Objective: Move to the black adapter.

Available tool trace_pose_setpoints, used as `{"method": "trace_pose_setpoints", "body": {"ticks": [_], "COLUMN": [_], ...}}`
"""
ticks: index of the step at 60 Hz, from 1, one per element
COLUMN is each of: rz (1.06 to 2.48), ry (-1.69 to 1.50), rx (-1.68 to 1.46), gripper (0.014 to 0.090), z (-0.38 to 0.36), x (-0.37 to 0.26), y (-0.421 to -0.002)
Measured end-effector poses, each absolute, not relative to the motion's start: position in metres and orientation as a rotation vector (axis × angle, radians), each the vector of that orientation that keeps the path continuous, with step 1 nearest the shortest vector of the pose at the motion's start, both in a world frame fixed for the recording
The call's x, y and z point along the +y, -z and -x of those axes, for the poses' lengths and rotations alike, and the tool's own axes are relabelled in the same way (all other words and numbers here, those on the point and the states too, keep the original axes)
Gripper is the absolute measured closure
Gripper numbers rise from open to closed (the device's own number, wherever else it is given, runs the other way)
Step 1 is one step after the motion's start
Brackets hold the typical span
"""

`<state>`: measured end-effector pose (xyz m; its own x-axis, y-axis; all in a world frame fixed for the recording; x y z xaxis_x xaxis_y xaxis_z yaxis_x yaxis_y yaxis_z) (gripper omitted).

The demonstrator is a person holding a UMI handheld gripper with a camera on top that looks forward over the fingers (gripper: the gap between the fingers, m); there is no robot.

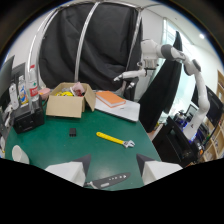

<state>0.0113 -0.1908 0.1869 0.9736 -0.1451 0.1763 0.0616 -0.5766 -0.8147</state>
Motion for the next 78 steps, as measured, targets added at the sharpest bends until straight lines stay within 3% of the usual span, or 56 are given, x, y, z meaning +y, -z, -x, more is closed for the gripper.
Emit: {"method": "trace_pose_setpoints", "body": {"ticks": [17,34,51,78], "rz": [2.168,2.252,2.231,2.237], "ry": [0.242,0.146,0.037,0.03], "rx": [0.093,0.051,0.017,0.03], "gripper": [0.0186,0.0188,0.0183,0.0188], "z": [-0.017,0.036,0.097,0.136], "x": [-0.223,-0.248,-0.18,-0.069], "y": [-0.191,-0.149,-0.126,-0.071]}}
